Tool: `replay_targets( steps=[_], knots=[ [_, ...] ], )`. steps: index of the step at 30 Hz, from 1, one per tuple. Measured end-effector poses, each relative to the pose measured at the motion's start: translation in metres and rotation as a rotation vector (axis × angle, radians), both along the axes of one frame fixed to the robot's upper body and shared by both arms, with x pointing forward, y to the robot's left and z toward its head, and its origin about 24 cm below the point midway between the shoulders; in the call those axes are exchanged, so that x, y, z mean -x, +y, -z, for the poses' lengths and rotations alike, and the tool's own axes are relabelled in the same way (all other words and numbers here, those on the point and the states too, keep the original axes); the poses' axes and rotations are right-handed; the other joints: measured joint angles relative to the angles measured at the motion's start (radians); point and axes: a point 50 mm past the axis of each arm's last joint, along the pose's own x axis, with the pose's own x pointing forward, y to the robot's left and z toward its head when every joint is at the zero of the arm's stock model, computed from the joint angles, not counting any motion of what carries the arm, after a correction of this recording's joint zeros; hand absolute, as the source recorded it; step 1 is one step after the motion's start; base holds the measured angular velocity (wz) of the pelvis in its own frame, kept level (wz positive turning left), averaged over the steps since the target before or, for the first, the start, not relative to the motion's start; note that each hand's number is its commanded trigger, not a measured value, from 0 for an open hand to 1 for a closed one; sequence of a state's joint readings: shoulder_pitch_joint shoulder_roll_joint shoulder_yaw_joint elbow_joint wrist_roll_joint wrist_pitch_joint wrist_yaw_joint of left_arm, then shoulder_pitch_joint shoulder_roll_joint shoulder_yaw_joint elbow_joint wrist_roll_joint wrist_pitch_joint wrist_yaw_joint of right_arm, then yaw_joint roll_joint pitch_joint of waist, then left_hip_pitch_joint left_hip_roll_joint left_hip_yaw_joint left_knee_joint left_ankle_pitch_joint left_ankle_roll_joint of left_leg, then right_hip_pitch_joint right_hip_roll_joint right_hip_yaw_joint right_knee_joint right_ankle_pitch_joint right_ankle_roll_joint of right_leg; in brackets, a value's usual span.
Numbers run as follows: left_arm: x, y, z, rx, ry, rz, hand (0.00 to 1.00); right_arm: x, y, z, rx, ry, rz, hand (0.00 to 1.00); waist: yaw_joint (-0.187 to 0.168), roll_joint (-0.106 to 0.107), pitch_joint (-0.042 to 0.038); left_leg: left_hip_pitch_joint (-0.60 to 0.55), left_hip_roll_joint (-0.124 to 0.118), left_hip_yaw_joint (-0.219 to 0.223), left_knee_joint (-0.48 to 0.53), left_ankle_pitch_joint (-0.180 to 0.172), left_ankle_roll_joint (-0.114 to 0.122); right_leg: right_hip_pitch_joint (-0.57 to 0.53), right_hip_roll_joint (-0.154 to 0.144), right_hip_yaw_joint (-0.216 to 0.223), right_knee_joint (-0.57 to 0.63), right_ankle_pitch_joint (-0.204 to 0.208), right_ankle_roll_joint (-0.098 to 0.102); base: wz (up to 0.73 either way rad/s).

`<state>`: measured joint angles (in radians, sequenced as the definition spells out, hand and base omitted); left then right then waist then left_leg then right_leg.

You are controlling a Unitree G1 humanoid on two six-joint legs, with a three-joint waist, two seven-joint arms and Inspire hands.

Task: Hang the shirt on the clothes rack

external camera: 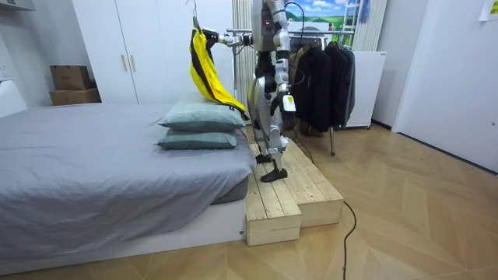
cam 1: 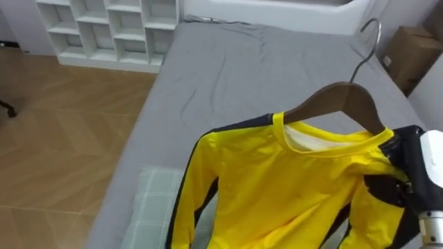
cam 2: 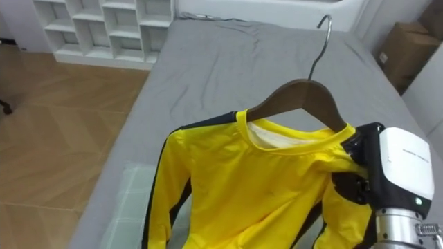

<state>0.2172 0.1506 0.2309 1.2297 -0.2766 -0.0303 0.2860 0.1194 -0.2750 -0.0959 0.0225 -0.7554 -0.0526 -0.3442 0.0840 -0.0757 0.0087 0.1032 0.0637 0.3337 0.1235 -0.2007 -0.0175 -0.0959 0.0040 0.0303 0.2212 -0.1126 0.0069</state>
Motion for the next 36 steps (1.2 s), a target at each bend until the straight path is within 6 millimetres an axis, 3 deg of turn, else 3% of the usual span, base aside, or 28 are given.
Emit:
replay_targets(
  steps=[1,2,3,4,5,6,8,9,11,15,17,19,20,21,22,24,25,27,28,30,31,33,34,35,36],
  knots=[
    [0.000,0.000,0.000,0.000,0.001,0.006,0.00,0.000,0.001,0.001,-0.003,0.007,-0.004,1.00,0.000,0.001,-0.0002,0.001,0.005,0.027,0.002,-0.004,-0.002,-0.010,0.005,0.002,0.001,0.007,-0.002,-1.28],
    [-0.001,0.001,0.000,0.002,-0.001,0.007,0.00,-0.001,0.003,0.002,-0.008,0.017,-0.011,1.00,0.009,0.005,0.0020,0.013,0.017,0.094,0.003,-0.014,-0.007,-0.028,0.022,-0.015,0.001,0.023,-0.014,-1.62],
    [0.000,0.002,0.000,0.004,0.006,0.006,0.00,-0.002,0.008,0.002,-0.004,0.019,-0.022,1.00,0.015,0.012,0.0014,0.025,0.033,0.172,0.009,-0.033,-0.016,-0.044,0.034,-0.077,0.000,0.039,-0.034,-1.74],
    [0.000,0.003,0.000,0.002,0.007,0.006,0.00,-0.002,0.010,0.003,-0.001,0.021,-0.029,1.00,0.016,0.012,0.0015,0.031,0.043,0.205,0.011,-0.038,-0.020,-0.051,0.033,-0.128,0.000,0.045,-0.046,-1.82],
    [0.002,0.005,-0.001,0.000,0.019,0.005,0.00,-0.002,0.013,0.004,0.005,0.028,-0.042,1.00,0.015,0.017,0.0013,0.041,0.052,0.266,0.019,-0.050,-0.029,-0.060,0.029,-0.231,0.001,0.059,-0.070,-1.61],
    [0.000,0.006,-0.001,0.002,0.029,0.005,0.00,-0.002,0.016,0.006,0.010,0.037,-0.048,1.00,0.008,0.022,0.0052,0.052,0.058,0.322,0.032,-0.065,-0.034,-0.068,0.027,-0.307,0.002,0.068,-0.089,-1.49],
    [-0.005,0.007,-0.001,0.005,0.032,0.005,0.00,-0.001,0.018,0.008,0.020,0.046,-0.044,1.00,-0.005,0.034,0.0109,0.062,0.064,0.393,0.045,-0.090,-0.044,-0.079,0.033,-0.346,0.006,0.071,-0.111,-1.22],
    [-0.010,0.008,-0.001,0.005,0.023,0.011,0.00,0.000,0.018,0.011,0.010,0.058,-0.039,1.00,-0.016,0.039,0.0117,0.069,0.065,0.437,0.049,-0.100,-0.049,-0.089,0.042,-0.325,0.016,0.072,-0.116,-1.06],
    [-0.018,0.010,-0.001,0.005,0.009,0.040,0.00,0.002,0.018,0.014,-0.007,0.076,-0.038,1.00,-0.029,0.042,0.0109,0.081,0.065,0.480,0.056,-0.107,-0.056,-0.097,0.059,-0.282,0.022,0.075,-0.122,-0.77],
    [-0.034,0.008,-0.001,0.027,-0.018,0.089,0.00,0.004,0.024,0.021,-0.021,0.114,-0.066,1.00,-0.078,0.042,0.0074,0.098,0.082,0.517,0.104,-0.119,-0.066,-0.093,0.084,-0.237,0.028,0.074,-0.126,-0.40],
    [-0.030,0.008,-0.001,0.033,0.008,0.101,0.00,0.005,0.029,0.024,-0.029,0.133,-0.087,1.00,-0.096,0.040,0.0059,0.096,0.105,0.514,0.163,-0.136,-0.070,-0.093,0.088,-0.232,0.045,0.058,-0.135,-0.23],
    [-0.026,0.012,-0.002,0.026,0.041,0.134,0.00,0.006,0.030,0.028,-0.036,0.152,-0.095,1.00,-0.112,0.025,0.0023,0.075,0.134,0.500,0.288,-0.140,-0.069,-0.104,0.086,-0.223,0.085,0.023,-0.141,-0.12],
    [-0.023,0.013,-0.003,0.022,0.059,0.142,0.00,0.006,0.029,0.030,-0.040,0.162,-0.095,1.00,-0.110,0.023,0.0000,0.050,0.164,0.442,0.399,-0.137,-0.064,-0.096,0.088,-0.211,0.102,0.002,-0.145,-0.29],
    [-0.021,0.013,-0.003,0.017,0.077,0.156,0.00,0.006,0.030,0.031,-0.050,0.165,-0.096,1.00,-0.103,0.027,0.0018,0.020,0.182,0.359,0.504,-0.122,-0.040,-0.093,0.098,-0.170,0.129,-0.017,-0.142,-0.38],
    [-0.019,0.013,-0.003,0.014,0.086,0.155,0.00,0.006,0.032,0.031,-0.050,0.166,-0.105,1.00,-0.102,0.028,0.0023,0.003,0.188,0.327,0.553,-0.107,-0.032,-0.093,0.105,-0.148,0.142,-0.024,-0.144,-0.78],
    [-0.006,0.010,-0.002,0.006,0.131,0.134,0.00,0.002,0.045,0.032,-0.051,0.168,-0.163,1.00,-0.095,0.025,0.0046,-0.082,0.192,0.183,0.712,-0.021,-0.014,-0.079,0.122,-0.043,0.163,-0.024,-0.160,-1.18],
    [-0.004,0.009,-0.002,0.004,0.138,0.128,0.00,0.003,0.046,0.034,-0.051,0.177,-0.165,1.00,-0.090,0.025,0.0044,-0.091,0.180,0.150,0.708,-0.034,-0.011,-0.076,0.129,-0.017,0.163,-0.019,-0.163,-1.21],
    [-0.002,0.011,-0.003,-0.024,0.150,0.110,0.00,0.005,0.046,0.041,-0.069,0.209,-0.156,1.00,-0.075,0.003,0.0108,-0.101,0.146,0.097,0.635,-0.083,-0.036,-0.084,0.144,0.063,0.170,-0.018,-0.157,-0.97],
    [-0.002,0.012,-0.003,-0.031,0.154,0.105,0.00,0.006,0.046,0.042,-0.070,0.214,-0.155,1.00,-0.076,-0.001,0.0110,-0.102,0.135,0.074,0.611,-0.086,-0.040,-0.087,0.157,0.095,0.166,-0.017,-0.160,-0.61],
    [0.002,0.011,-0.003,-0.051,0.171,0.086,0.00,0.008,0.047,0.046,-0.073,0.230,-0.152,1.00,-0.071,-0.009,0.0090,-0.095,0.060,-0.048,0.439,-0.101,-0.034,-0.080,0.220,0.290,0.129,0.012,-0.150,-0.46],
    [0.003,0.009,-0.003,-0.054,0.176,0.086,0.00,0.008,0.047,0.047,-0.073,0.233,-0.154,1.00,-0.068,-0.011,0.0080,-0.094,0.040,-0.076,0.390,-0.101,-0.034,-0.072,0.230,0.343,0.111,0.023,-0.146,-0.45],
    [0.001,-0.003,0.000,-0.044,0.193,0.118,0.00,0.009,0.047,0.053,-0.064,0.256,-0.163,1.00,-0.048,-0.009,0.0055,-0.084,-0.061,-0.156,0.185,-0.088,-0.018,-0.003,0.242,0.612,-0.006,0.110,-0.110,-0.47],
    [0.001,-0.007,0.002,-0.037,0.197,0.126,0.00,0.009,0.047,0.054,-0.061,0.264,-0.164,1.00,-0.044,-0.005,0.0042,-0.078,-0.083,-0.175,0.132,-0.072,-0.001,0.020,0.242,0.689,-0.036,0.128,-0.095,-0.53],
    [0.000,-0.015,0.004,-0.018,0.196,0.133,0.00,0.010,0.045,0.057,-0.056,0.275,-0.159,1.00,-0.028,0.000,0.0049,-0.075,-0.131,-0.211,0.036,-0.028,0.027,0.045,0.242,0.835,-0.070,0.157,-0.067,-0.62],
    [-0.001,-0.019,0.005,-0.005,0.195,0.137,0.00,0.010,0.045,0.058,-0.056,0.276,-0.157,1.00,-0.012,0.009,0.0048,-0.080,-0.169,-0.257,-0.028,0.024,0.042,0.050,0.249,0.954,-0.080,0.186,-0.052,-0.63]
  ],
)
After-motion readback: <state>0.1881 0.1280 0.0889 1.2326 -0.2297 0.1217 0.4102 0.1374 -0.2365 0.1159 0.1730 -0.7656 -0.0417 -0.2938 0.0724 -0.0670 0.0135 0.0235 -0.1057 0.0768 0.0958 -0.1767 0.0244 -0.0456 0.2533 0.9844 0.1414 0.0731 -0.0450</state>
